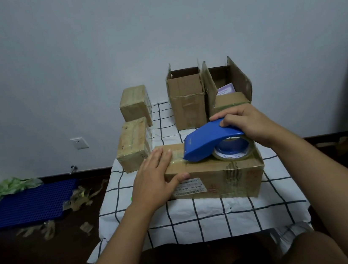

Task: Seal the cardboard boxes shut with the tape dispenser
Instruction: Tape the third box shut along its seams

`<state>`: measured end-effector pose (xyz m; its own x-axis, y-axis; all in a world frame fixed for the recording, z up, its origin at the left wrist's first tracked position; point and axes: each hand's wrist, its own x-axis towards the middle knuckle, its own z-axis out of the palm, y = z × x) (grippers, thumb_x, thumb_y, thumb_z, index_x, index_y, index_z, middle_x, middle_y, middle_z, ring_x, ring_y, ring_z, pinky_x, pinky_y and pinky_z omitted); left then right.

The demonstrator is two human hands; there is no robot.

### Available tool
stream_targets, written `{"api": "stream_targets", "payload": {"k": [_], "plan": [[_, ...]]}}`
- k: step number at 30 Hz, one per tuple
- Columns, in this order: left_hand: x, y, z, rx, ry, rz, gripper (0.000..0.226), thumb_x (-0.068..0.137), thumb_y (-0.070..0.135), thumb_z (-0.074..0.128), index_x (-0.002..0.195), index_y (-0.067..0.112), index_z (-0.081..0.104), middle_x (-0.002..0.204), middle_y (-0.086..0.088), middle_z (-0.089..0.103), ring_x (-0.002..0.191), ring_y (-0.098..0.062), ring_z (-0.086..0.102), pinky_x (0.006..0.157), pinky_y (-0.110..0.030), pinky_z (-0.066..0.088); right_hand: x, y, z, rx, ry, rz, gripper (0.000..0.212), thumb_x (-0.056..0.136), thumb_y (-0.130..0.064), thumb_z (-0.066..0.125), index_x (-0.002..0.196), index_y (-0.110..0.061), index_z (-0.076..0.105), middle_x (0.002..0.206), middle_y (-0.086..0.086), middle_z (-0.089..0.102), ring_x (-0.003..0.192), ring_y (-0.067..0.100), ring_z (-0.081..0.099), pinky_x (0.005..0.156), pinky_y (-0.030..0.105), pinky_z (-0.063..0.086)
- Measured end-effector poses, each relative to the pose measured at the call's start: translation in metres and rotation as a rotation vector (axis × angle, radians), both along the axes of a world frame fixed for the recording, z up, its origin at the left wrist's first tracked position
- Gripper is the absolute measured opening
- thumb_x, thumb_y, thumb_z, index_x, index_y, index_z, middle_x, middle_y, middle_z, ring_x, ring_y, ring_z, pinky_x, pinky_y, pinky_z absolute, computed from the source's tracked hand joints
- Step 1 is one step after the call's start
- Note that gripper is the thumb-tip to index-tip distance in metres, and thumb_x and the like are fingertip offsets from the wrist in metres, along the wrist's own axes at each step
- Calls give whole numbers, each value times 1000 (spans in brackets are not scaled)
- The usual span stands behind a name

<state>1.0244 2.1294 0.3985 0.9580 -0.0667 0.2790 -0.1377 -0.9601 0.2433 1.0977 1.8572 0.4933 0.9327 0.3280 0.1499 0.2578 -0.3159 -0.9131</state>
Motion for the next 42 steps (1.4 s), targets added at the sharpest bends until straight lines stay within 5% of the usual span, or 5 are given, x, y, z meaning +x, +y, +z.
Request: {"api": "stream_targets", "payload": {"k": [9, 20, 26, 35, 42], "plan": [[-4, -8, 7, 158, -37, -43, 89, 86, 81, 9, 154, 25, 26, 162, 3, 17, 150, -11, 3, 120, -35, -3, 2, 3, -2, -18, 4, 5, 27, 97, -17, 56, 94, -34, 77, 97, -14, 71, 90, 10, 64, 69, 15, 50], [-8, -31, 9, 121, -25, -110, 82, 87, 69, 38, 153, 20, 28, 160, 0, 26, 147, -13, 19, 116, -25, 4, -1, 3, -4, -15, 5, -8, 28, 97, -18, 55, 92, -35, 76, 99, -12, 71, 91, 11, 64, 71, 16, 49], [-8, -31, 5, 159, -28, -101, 84, 86, 74, 33, 154, 27, 26, 159, 1, 28, 147, -14, 20, 121, -32, 13, -1, 3, -5, -3, 7, -8, 29, 97, -16, 55, 91, -35, 77, 90, -22, 70, 86, -2, 64, 67, 12, 49], [-3, -32, 5, 166, -49, -100, 96, 79, 86, 13, 153, 27, 27, 158, 7, 31, 146, -11, 23, 120, -33, 16, -3, 0, -6, -7, 0, -5, 29, 97, -16, 54, 93, -35, 76, 98, -14, 71, 91, 8, 64, 73, 16, 48], [-5, -32, 5, 153, -70, -86, 88, 82, 83, 29, 150, 27, 36, 154, 6, 38, 143, -11, 30, 118, -33, 21, -4, -7, -5, -27, -10, 25, 30, 98, -17, 54, 96, -38, 75, 101, -13, 70, 92, 9, 63, 74, 17, 48]]}}
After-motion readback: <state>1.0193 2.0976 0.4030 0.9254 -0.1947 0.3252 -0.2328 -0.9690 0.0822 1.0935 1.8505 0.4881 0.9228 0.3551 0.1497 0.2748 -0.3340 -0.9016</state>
